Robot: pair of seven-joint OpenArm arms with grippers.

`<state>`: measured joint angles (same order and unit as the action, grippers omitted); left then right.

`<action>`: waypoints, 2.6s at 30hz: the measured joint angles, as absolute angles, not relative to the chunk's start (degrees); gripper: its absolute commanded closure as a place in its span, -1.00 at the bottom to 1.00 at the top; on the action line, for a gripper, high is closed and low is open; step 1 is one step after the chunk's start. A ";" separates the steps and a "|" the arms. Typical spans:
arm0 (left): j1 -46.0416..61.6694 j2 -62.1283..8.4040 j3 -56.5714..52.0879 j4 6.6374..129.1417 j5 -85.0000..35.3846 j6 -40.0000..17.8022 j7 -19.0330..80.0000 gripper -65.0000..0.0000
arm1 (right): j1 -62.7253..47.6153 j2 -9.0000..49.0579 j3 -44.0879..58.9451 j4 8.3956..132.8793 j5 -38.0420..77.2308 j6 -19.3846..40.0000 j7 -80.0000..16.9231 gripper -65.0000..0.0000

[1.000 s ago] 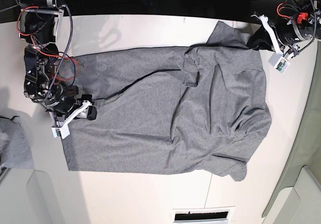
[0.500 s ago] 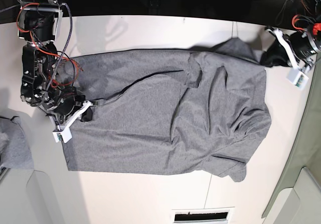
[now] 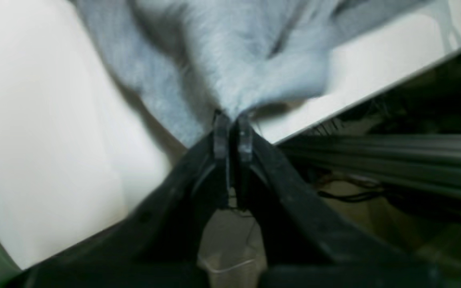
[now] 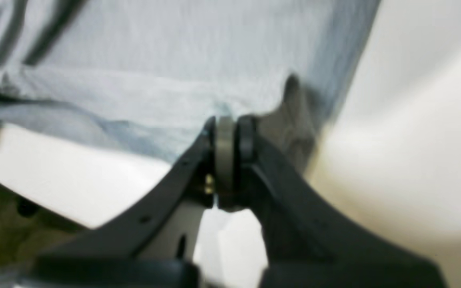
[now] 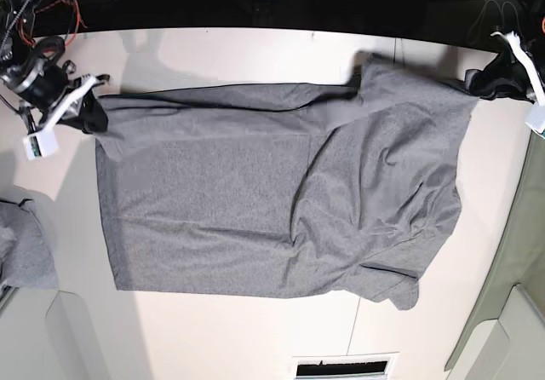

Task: Layout the t-shirt on the table in an organized manner, then fold the t-shirt properly
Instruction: 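Pull both corners outward and lay the shirt flat, releasing, then grasp the shirt edge again with both grippers and tug it straight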

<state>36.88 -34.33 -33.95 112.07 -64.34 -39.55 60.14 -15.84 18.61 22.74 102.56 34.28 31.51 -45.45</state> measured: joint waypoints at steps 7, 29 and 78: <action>43.92 -34.44 -34.04 112.60 -70.13 -39.53 63.05 1.00 | -24.47 18.68 31.11 104.99 38.92 31.77 -45.15 1.00; 36.69 -33.98 -36.97 112.60 -68.69 -39.51 56.34 0.24 | -10.09 15.05 31.59 100.09 33.50 29.67 -37.10 0.20; 27.40 -23.94 -23.97 100.05 -53.80 -39.48 46.87 0.35 | 11.84 11.07 9.67 66.48 25.63 31.51 -30.41 1.00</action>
<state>27.40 -23.94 -23.97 100.05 -53.80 -39.48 46.87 11.84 11.07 9.67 66.48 25.63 31.51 -30.41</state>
